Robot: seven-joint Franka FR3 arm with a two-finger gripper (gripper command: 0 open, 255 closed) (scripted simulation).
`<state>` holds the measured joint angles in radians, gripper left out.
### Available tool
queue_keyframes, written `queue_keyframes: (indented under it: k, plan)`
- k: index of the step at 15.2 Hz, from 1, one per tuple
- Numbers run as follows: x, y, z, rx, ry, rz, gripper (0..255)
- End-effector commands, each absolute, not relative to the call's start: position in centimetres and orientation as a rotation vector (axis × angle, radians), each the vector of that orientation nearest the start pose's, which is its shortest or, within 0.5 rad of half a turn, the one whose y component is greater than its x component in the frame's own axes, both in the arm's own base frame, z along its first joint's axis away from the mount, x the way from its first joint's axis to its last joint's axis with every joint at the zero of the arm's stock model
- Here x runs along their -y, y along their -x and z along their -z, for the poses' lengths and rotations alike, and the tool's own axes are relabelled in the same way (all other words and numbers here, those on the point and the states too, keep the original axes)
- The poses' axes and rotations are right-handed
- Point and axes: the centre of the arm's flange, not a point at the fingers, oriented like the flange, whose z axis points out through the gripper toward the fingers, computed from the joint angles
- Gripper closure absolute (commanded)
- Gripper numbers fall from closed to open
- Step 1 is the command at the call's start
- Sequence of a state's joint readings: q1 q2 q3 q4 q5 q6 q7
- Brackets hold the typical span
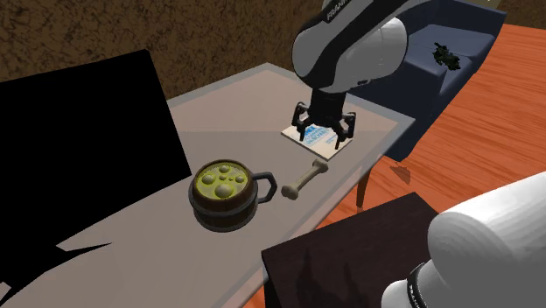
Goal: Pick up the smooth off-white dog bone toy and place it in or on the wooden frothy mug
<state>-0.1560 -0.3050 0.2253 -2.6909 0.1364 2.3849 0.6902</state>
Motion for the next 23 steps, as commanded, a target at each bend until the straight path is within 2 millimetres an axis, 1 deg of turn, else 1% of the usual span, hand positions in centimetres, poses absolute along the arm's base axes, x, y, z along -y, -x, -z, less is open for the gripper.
queue_keyframes:
  k: [1, 10, 17, 18, 23]
  plan:
    - [-2.2, -39.9, -30.1, -1.22, 2.864, -0.021, 0]
    - [-1.2, -43.2, -18.7, -1.647, 2.617, -0.029, 0]
    - [-1.4, -43.3, -15.2, -1.658, 2.609, -0.03, 0]
    - [-1.4, -43.3, -14.4, -1.658, 2.609, -0.03, 0]
    - [-1.4, -43.3, -14.4, -1.658, 2.609, -0.03, 0]
